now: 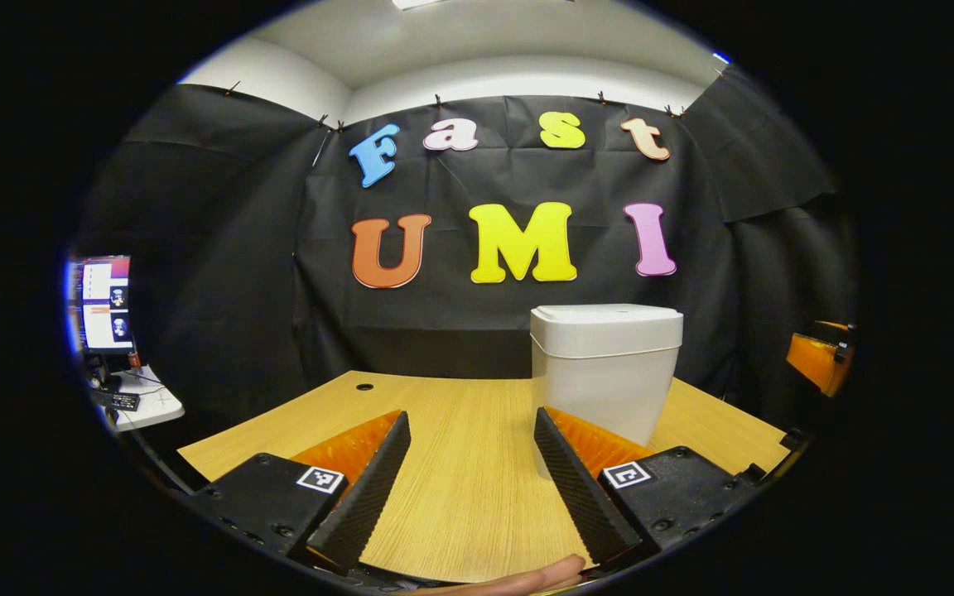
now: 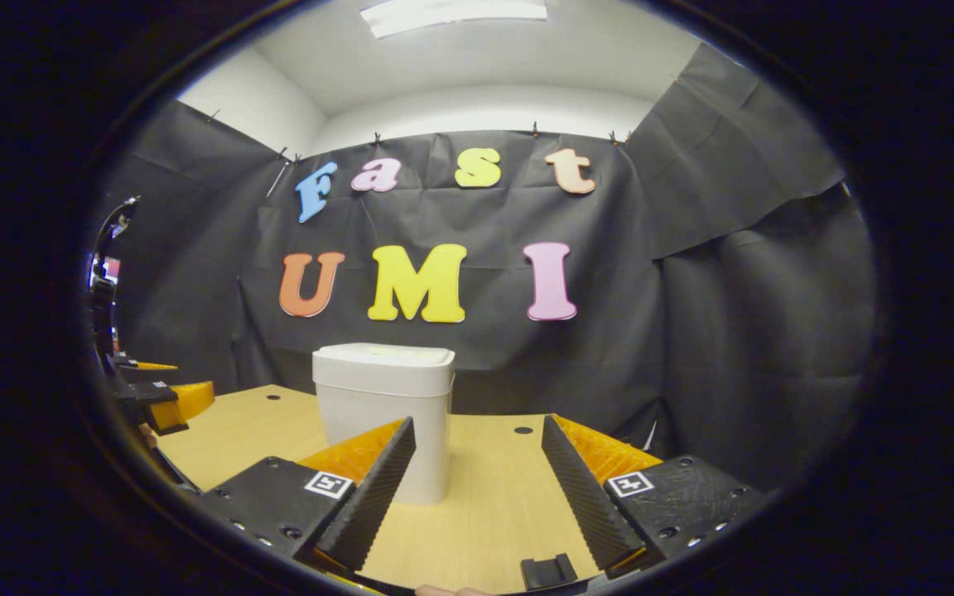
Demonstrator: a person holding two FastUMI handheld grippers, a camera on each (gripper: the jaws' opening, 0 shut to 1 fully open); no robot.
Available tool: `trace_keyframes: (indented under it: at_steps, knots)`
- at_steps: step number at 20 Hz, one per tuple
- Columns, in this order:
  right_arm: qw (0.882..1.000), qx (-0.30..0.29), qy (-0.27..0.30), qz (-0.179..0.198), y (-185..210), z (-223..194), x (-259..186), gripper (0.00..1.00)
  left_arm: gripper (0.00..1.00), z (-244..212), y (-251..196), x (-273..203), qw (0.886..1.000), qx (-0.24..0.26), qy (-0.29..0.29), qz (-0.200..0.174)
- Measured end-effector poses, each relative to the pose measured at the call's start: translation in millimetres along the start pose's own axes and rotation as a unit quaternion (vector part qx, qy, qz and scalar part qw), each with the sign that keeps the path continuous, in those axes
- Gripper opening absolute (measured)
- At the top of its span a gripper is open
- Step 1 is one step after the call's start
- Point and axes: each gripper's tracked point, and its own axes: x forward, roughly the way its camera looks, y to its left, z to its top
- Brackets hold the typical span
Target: Press the lid of the desktop garbage bin to open it, pick up the crumpled paper on the desktop and throw it into the bin, then pick up the pop can on the desktop and drop it into the bin, and finally close the garbage bin lid.
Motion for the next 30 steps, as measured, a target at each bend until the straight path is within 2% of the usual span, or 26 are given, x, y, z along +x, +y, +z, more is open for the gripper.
trace_keyframes:
  at_steps: [6, 30]
  knots:
    - [1.0, -0.011, -0.001, -0.006, -4, -3, -4, 0.95, 0.97, 0, -10, -1, 1.0, 0.002, 0.001, -0.013]
    - [0.999, -0.026, 0.023, 0.001, 7, -30, 0, 0.95, 0.97, -6, -10, 1, 1.0, 0.005, 0.009, -0.01]
